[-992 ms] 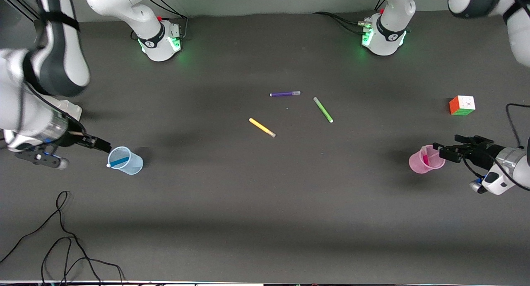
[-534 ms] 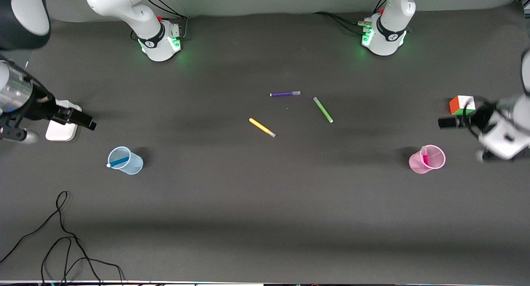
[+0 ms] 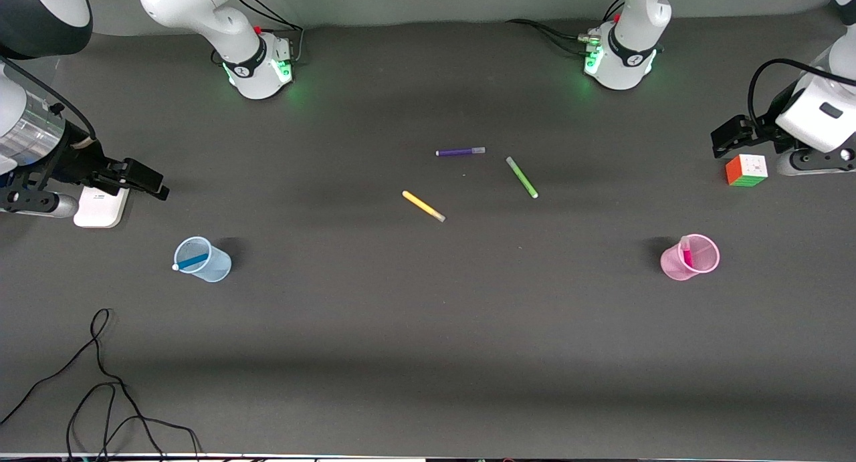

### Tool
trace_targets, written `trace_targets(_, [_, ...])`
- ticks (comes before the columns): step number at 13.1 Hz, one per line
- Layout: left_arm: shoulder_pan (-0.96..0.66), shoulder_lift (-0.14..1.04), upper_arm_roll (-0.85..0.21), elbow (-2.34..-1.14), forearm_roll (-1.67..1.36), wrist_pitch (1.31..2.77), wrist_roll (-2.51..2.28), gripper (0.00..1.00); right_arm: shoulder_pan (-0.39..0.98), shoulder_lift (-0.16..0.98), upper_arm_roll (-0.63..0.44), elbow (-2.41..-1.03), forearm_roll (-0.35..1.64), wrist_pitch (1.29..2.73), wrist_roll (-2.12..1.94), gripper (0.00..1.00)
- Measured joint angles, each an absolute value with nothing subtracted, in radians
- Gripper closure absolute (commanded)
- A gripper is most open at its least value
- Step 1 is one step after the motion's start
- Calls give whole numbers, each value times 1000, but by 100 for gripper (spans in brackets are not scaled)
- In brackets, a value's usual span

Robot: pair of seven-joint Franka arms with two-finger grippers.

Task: Place pink and blue markers in matching cups

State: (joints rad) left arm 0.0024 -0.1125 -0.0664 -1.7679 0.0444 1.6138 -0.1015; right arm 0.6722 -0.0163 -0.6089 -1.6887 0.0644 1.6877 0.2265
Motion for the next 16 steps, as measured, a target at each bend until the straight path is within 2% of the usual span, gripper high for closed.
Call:
trace_targets(4, [2, -112, -66, -1768, 44, 1689, -101, 0, 659, -17, -601, -1687, 59, 1688, 226, 0])
trace_targets(5, [2, -112, -66, -1768, 44, 1705, -101, 0, 611, -19, -558, -1687, 59, 1688, 226, 0])
trace_targets(8, [3, -112, -66, -1767, 43, 1722, -101, 0, 385, -24, -324, -1686, 57, 1646, 226, 0])
trace_targets(9, [2, -112, -66, -1767, 43, 1723, -101, 0, 354, -26, -291, -1686, 56, 1633, 226, 0])
trace_targets(16, [-2, -112, -75, -1768, 34, 1721, -101, 0, 288, -53, -266, -1692, 42, 1566, 151, 0])
